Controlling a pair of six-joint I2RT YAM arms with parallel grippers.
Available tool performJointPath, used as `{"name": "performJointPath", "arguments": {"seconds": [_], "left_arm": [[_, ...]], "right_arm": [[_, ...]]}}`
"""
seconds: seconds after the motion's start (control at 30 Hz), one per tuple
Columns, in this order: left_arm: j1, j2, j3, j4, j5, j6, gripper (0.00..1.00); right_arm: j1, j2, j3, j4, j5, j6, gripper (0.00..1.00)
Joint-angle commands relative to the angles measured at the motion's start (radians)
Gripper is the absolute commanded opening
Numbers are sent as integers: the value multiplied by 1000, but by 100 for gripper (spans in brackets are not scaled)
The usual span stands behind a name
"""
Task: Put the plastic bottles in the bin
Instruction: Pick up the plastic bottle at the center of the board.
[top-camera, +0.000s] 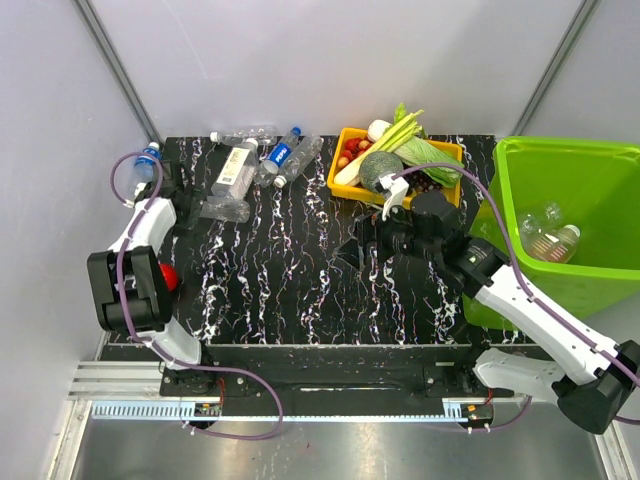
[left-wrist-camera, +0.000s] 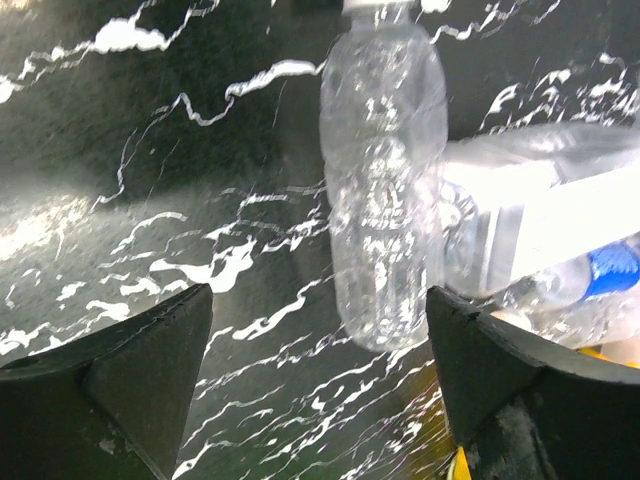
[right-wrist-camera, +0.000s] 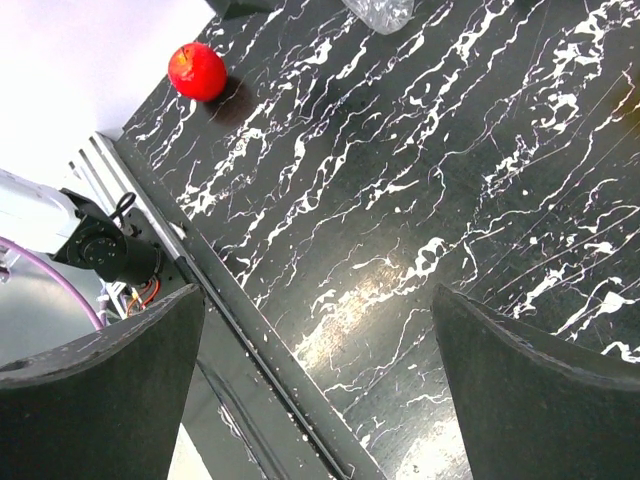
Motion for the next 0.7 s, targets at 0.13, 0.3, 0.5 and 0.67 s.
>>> {"name": "performJointPath", "arguments": {"seconds": [0.13,0.3,0.5,0.67], "left_arm": [[30,113,138,65,-78,-16,89],[38,193,189,101,-74,8,89],[40,319,195,156,5,5,85],[43,363,175,156,15,5,73]], "right_arm": [[6,68,38,49,-48,-15,99],[6,77,41,95,-71,20,99],[6,110,50,107,-43,-1,99],[5,114,38,122,-41,22,99]]}}
